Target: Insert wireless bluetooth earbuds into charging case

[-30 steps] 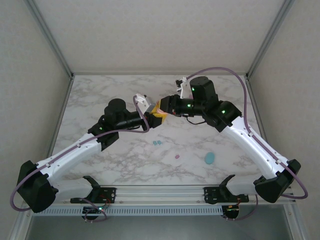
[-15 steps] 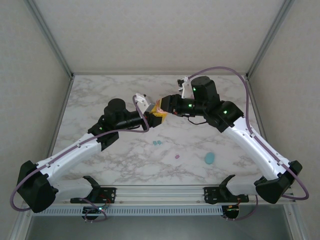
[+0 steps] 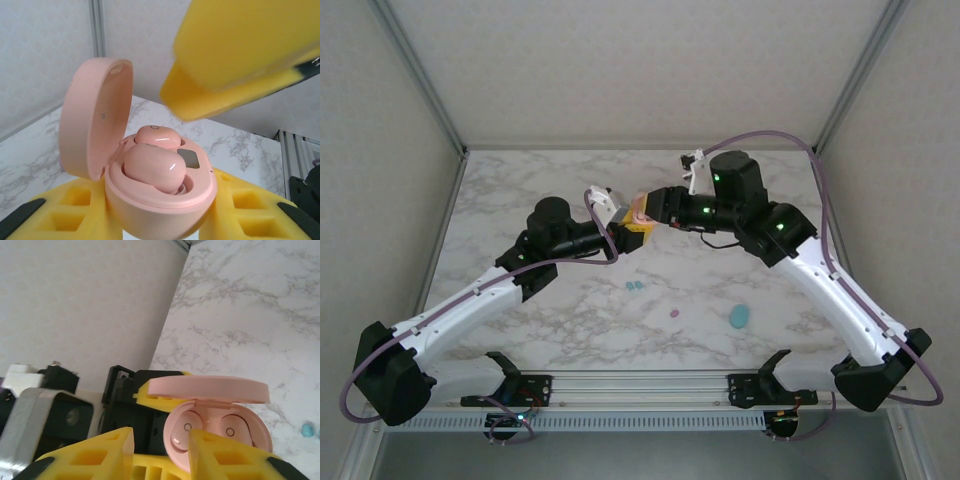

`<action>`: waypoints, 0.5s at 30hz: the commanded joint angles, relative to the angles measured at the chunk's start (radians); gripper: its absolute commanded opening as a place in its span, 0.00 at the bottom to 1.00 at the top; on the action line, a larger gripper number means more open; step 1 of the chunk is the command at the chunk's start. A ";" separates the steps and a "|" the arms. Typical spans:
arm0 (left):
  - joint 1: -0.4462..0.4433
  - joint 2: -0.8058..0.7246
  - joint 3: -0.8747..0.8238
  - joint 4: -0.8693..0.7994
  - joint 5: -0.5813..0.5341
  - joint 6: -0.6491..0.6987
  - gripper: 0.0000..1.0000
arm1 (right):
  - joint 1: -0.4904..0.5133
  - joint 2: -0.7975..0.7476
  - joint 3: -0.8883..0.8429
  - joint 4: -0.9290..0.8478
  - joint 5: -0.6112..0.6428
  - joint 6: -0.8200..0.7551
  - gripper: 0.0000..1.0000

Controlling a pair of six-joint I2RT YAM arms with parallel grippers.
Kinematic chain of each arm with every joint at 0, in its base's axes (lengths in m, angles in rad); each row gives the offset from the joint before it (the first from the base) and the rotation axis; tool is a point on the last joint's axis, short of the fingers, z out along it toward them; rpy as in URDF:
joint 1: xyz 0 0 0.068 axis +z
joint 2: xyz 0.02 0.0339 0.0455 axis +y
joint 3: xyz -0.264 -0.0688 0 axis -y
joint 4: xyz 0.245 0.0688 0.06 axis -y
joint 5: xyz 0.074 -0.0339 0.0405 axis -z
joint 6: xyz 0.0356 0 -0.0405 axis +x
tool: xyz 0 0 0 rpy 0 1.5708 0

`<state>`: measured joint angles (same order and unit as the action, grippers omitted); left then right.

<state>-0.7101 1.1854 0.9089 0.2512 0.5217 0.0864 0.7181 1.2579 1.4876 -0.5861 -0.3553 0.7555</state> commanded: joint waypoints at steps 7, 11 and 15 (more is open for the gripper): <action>-0.005 -0.026 0.019 0.033 0.044 0.009 0.33 | -0.017 -0.084 0.019 -0.065 0.291 -0.041 0.35; -0.006 -0.031 0.022 0.010 0.072 0.037 0.33 | -0.044 -0.003 0.112 -0.136 0.287 -0.059 0.39; -0.006 -0.032 0.039 -0.028 0.088 0.053 0.33 | -0.055 0.077 0.186 -0.156 0.250 -0.066 0.43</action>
<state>-0.7101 1.1801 0.9089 0.2386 0.5690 0.1104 0.6697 1.2942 1.6207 -0.7010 -0.1131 0.7162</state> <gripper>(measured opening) 0.366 0.422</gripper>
